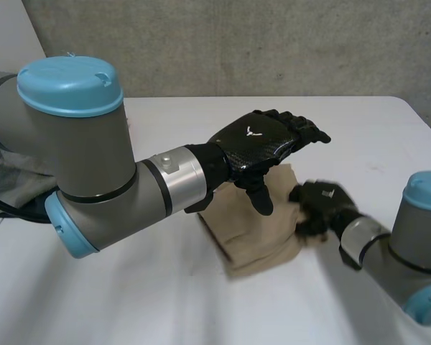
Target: Fold the laundry.
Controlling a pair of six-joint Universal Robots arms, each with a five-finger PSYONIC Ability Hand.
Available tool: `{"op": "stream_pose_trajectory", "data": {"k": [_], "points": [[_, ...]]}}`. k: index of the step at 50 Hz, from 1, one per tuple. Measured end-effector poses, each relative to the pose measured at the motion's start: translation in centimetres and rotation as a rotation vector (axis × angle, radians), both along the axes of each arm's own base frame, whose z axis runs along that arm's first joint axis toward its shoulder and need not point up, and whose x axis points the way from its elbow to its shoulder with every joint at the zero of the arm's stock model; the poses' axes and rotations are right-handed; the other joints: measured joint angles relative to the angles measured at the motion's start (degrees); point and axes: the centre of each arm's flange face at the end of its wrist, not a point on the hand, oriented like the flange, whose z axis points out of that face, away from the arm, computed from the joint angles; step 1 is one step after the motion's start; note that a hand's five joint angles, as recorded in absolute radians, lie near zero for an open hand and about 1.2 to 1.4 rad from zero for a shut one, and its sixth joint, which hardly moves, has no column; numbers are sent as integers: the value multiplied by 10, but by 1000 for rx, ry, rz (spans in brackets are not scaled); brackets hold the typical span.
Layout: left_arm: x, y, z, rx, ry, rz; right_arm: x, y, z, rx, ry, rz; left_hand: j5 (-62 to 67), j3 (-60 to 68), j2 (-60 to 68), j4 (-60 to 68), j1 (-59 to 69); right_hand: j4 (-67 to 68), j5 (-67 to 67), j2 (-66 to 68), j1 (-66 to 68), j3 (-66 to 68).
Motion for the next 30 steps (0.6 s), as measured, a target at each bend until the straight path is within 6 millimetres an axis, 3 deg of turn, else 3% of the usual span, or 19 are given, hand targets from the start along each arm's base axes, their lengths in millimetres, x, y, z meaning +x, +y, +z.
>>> {"op": "stream_pose_trajectory", "data": {"k": [5, 11, 16, 19, 24, 30], "points": [[1, 0, 2, -5, 5, 2, -2, -38, 22, -156, -21, -95, 0, 0, 0, 0, 0, 9, 20, 1, 13, 0], [2, 1, 12, -23, 21, 2, -23, -101, 36, -272, -25, -242, 0, 0, 0, 0, 0, 10, 29, 1, 13, 0], [3, 4, 23, -34, 42, 2, -59, -164, 37, -327, -11, -381, 0, 0, 0, 0, 0, 14, 29, 1, 13, 9], [5, 7, 30, -38, 58, 1, -91, -203, 35, -357, 0, -475, 0, 0, 0, 0, 0, 14, 30, 5, 13, 12], [7, 9, 39, -48, 76, 2, -130, -245, 30, -401, 13, -576, 0, 0, 0, 0, 0, 14, 36, 7, 13, 13], [8, 10, 42, -51, 82, 1, -177, -277, 18, -419, 59, -665, 0, 0, 0, 0, 0, 14, 36, 7, 13, 13]]}}
